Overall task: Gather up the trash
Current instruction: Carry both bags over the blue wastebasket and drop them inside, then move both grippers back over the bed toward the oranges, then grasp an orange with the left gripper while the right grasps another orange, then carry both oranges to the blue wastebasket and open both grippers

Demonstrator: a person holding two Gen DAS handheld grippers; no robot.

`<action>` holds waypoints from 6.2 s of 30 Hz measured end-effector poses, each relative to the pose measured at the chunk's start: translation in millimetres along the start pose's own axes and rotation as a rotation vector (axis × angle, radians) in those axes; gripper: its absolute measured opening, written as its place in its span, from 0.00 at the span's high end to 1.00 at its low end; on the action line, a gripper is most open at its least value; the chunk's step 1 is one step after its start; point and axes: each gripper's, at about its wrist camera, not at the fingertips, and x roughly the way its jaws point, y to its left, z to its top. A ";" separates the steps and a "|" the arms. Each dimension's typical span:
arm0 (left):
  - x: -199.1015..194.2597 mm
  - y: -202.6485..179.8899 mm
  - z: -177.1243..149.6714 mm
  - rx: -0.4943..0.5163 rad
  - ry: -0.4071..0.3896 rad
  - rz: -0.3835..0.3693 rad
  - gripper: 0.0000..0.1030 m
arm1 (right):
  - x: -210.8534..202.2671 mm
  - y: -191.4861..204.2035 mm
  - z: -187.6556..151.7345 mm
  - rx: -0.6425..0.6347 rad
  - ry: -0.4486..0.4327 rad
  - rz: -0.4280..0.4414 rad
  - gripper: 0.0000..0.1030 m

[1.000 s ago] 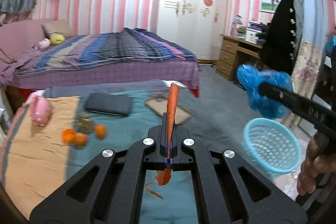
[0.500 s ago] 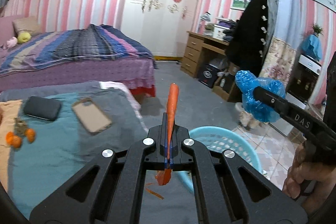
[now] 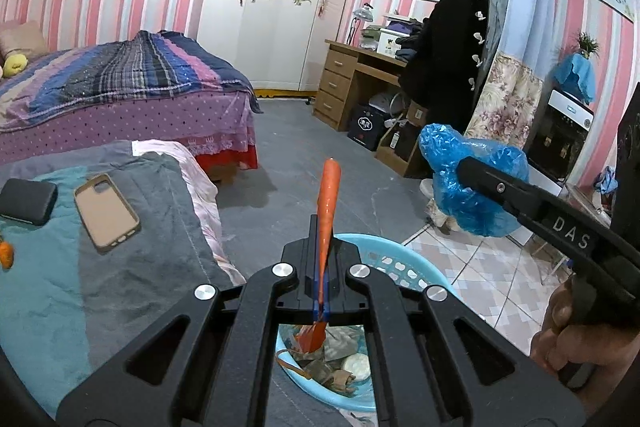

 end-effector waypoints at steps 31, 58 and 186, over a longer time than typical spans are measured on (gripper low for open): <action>14.9 -12.6 5.9 -0.002 0.021 -0.028 1.00 | 6.0 10.8 -5.6 -0.003 0.023 0.010 0.69; 12.3 -11.6 8.6 0.019 0.008 -0.085 0.44 | -0.9 -6.8 -5.2 0.099 -0.053 -0.101 0.37; -161.5 208.7 -22.7 -0.152 -0.137 0.399 0.90 | 27.3 202.1 -60.4 -0.229 0.088 0.287 0.74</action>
